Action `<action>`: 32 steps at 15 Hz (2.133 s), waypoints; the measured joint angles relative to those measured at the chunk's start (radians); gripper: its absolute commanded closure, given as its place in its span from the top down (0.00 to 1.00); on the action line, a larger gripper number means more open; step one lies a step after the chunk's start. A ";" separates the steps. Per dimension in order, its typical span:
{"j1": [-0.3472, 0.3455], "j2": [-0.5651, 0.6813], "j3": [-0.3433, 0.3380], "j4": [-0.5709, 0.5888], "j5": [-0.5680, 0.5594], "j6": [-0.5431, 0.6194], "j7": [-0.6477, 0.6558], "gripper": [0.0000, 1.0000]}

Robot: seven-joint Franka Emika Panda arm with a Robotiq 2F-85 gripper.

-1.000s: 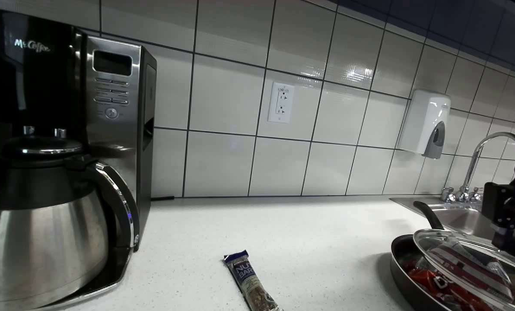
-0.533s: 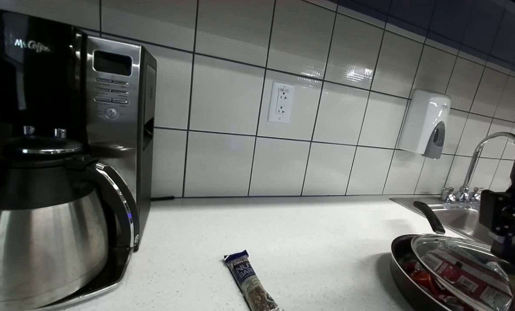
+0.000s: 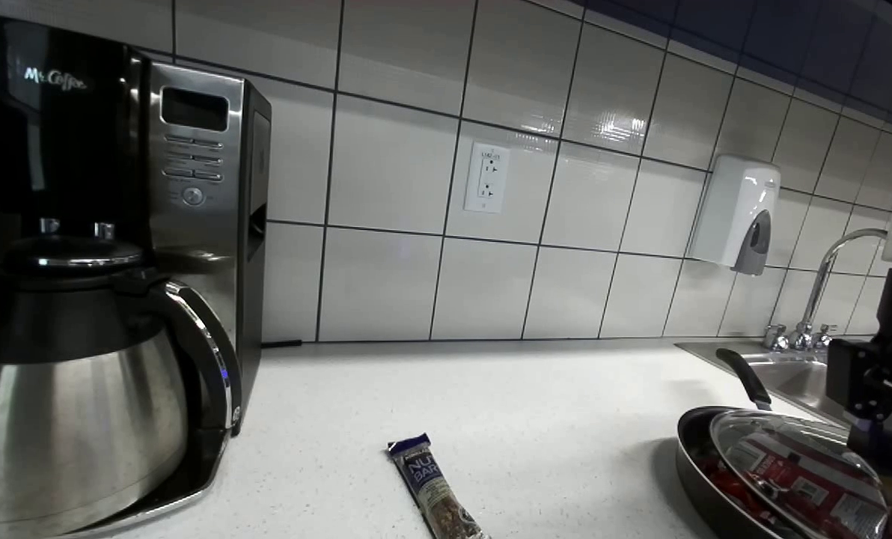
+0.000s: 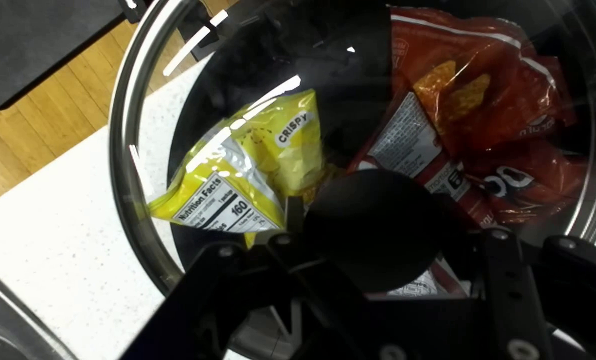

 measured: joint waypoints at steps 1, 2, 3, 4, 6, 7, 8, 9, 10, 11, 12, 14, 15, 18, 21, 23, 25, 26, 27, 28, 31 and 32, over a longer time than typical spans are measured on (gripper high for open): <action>0.000 0.004 0.001 0.003 0.000 0.000 0.000 0.39; 0.001 0.008 0.002 0.007 0.000 0.000 0.000 0.39; 0.002 0.013 0.004 0.011 0.000 0.000 0.000 0.39; 0.003 0.017 0.007 0.017 0.000 0.000 0.000 0.39; 0.007 0.025 0.010 0.027 0.000 0.000 0.000 0.39; 0.009 0.028 0.011 0.032 0.000 0.000 0.000 0.39; 0.011 0.031 0.013 0.036 -0.001 0.000 0.000 0.39; 0.014 0.034 0.013 0.041 -0.001 0.000 0.000 0.39; 0.017 0.038 0.013 0.044 -0.002 0.000 0.000 0.39; 0.019 0.042 0.013 0.047 -0.002 0.000 0.000 0.39; 0.019 0.047 0.014 0.049 -0.003 0.000 0.000 0.39; 0.019 0.061 0.013 0.055 -0.007 0.000 0.000 0.39; 0.019 0.069 0.013 0.059 -0.010 0.000 0.001 0.39; 0.019 0.092 0.013 0.077 -0.017 0.000 0.002 0.39; 0.019 0.105 0.012 0.090 -0.023 0.000 0.004 0.39; 0.019 0.113 0.011 0.098 -0.028 0.000 0.007 0.39; 0.020 0.114 0.011 0.098 -0.033 0.000 0.008 0.39; 0.020 0.114 0.011 0.098 -0.034 0.000 0.009 0.39; 0.020 0.114 0.011 0.098 -0.034 0.000 0.009 0.39; 0.020 0.114 0.011 0.099 -0.035 0.000 0.009 0.39; 0.021 0.115 0.011 0.099 -0.036 0.000 0.009 0.97; 0.021 0.116 0.011 0.101 -0.039 0.000 0.009 0.99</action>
